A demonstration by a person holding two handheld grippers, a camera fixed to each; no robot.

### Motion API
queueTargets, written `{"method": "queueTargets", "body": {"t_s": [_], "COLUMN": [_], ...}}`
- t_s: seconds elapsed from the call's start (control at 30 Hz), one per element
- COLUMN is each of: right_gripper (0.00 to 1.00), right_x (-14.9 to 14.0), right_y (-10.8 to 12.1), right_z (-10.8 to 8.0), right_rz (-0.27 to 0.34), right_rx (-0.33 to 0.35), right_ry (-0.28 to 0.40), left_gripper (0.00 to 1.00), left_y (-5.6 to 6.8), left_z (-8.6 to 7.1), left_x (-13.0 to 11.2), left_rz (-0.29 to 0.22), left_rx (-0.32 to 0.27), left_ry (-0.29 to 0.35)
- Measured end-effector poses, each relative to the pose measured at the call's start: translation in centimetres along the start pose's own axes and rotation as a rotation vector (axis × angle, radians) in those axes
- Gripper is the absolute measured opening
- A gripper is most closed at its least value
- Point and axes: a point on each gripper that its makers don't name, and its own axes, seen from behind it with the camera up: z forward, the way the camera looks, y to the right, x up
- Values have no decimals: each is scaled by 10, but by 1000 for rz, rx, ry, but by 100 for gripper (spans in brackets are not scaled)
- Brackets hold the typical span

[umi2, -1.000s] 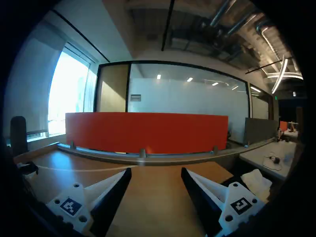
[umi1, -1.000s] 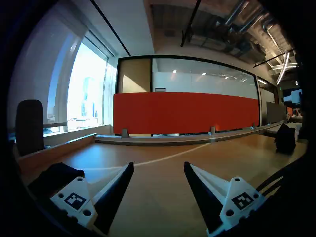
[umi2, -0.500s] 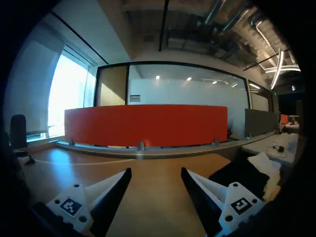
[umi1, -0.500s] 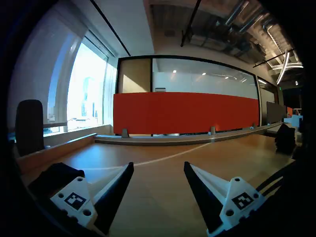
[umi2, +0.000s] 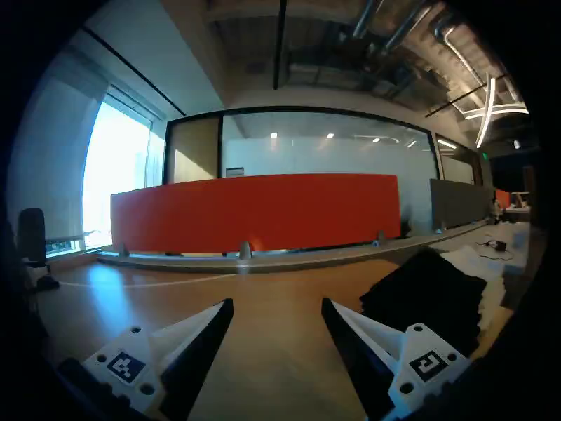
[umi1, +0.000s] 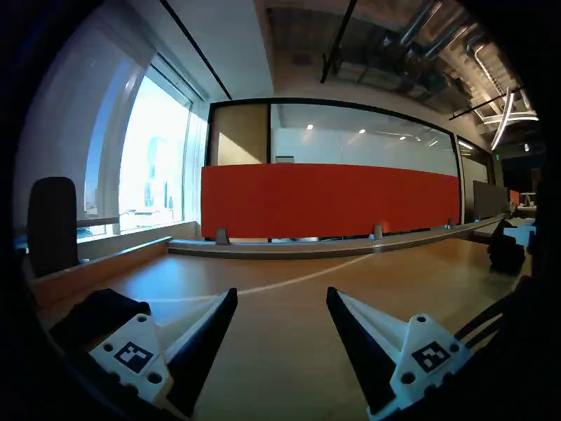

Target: Fold towel

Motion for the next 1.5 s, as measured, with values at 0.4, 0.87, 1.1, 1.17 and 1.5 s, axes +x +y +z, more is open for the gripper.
{"method": "queueTargets", "body": {"t_s": [0.4,0.87,1.1,1.17,1.5], "right_gripper": [97,97,97,97,97], "right_x": [-6,-10,-12,-12,-10], "right_y": [-4,-18,-23,-22,-22], "right_z": [-1,-1,-1,-1,-1], "right_rz": [29,-34,-66,-64,-64], "right_rx": [17,40,41,38,35], "right_ry": [0,7,6,6,6], "left_gripper": [94,94,94,94,94], "left_y": [0,1,1,1,1], "left_z": [0,0,0,0,0], "left_x": [0,0,0,-1,0], "left_rz": [0,0,0,0,0], "left_rx": [0,0,0,0,0], "left_ry": [0,0,0,0,0]}}
